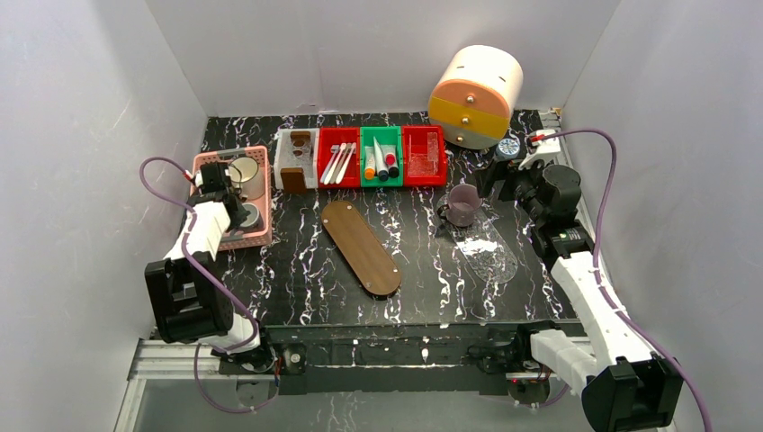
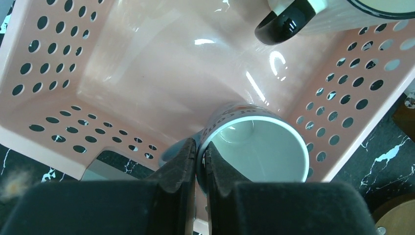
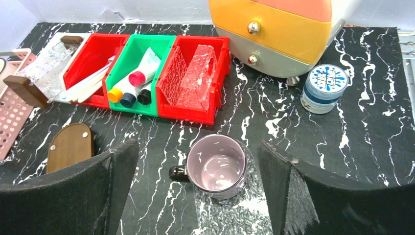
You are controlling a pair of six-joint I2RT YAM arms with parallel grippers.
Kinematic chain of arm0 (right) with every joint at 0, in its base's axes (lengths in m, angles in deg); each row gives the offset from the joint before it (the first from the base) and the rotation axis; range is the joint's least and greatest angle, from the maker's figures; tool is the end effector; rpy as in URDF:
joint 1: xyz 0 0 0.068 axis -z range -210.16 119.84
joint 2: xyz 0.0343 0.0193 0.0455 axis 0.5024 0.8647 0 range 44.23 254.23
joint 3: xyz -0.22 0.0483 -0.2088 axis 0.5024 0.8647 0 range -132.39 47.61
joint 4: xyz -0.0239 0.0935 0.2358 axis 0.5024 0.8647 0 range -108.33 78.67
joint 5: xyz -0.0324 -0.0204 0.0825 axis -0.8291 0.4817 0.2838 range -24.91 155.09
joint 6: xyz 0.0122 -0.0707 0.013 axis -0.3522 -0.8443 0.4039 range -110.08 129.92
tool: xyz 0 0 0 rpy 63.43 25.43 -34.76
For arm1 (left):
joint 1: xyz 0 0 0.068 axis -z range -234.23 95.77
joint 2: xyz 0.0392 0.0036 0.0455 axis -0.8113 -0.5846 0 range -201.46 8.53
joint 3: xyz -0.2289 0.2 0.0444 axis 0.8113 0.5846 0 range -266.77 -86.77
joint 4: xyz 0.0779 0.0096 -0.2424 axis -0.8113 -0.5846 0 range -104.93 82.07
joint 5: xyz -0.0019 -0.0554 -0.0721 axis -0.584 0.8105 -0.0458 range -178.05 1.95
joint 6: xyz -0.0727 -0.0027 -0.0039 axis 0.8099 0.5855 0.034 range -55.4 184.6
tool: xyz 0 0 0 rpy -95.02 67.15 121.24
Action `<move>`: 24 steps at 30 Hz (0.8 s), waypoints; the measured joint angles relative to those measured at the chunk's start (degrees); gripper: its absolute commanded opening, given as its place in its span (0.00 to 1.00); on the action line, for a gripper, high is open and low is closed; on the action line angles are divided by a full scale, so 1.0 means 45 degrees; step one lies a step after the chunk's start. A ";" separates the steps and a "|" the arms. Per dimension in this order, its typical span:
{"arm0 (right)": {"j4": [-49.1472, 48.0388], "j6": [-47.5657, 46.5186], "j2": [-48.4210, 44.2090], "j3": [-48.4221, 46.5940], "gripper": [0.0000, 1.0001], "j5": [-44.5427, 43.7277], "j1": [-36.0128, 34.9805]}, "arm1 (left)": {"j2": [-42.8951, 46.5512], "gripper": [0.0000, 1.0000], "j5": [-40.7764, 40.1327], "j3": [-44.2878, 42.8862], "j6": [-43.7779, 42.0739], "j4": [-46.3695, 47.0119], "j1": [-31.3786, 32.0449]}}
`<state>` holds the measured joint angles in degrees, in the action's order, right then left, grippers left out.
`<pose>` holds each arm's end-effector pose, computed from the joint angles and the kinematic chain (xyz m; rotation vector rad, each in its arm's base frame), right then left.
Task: Prepare toiletry sets of a toothbrush and toothpaste on the tray
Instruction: Pick up the cup from the storage box.
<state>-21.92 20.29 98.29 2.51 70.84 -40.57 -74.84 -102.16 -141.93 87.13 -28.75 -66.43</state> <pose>0.2176 0.0462 0.3655 -0.0773 1.6747 0.3578 0.3004 0.0801 0.2510 -0.8226 2.2584 0.2153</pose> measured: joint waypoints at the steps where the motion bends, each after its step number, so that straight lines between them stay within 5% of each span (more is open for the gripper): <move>1: 0.0005 0.0000 0.0015 0.0000 0.99 0.0053 0.0000 | 0.0034 0.00 0.0000 0.0000 0.0010 -0.0024 0.0000; 14: 0.0393 -0.0005 0.0500 -0.0165 0.97 0.0869 -0.0316 | 0.2599 0.00 -0.0049 -0.0034 0.1015 -0.0928 0.0000; 24: 0.1530 0.0000 0.1001 -0.1258 0.96 0.0933 -0.1962 | 0.3755 0.00 0.1263 -0.0641 0.2511 -0.2317 0.0000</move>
<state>-15.04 20.29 102.80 -3.15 75.04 -49.40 -57.94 -96.48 -144.81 98.43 -39.18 -66.43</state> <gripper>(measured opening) 0.962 0.062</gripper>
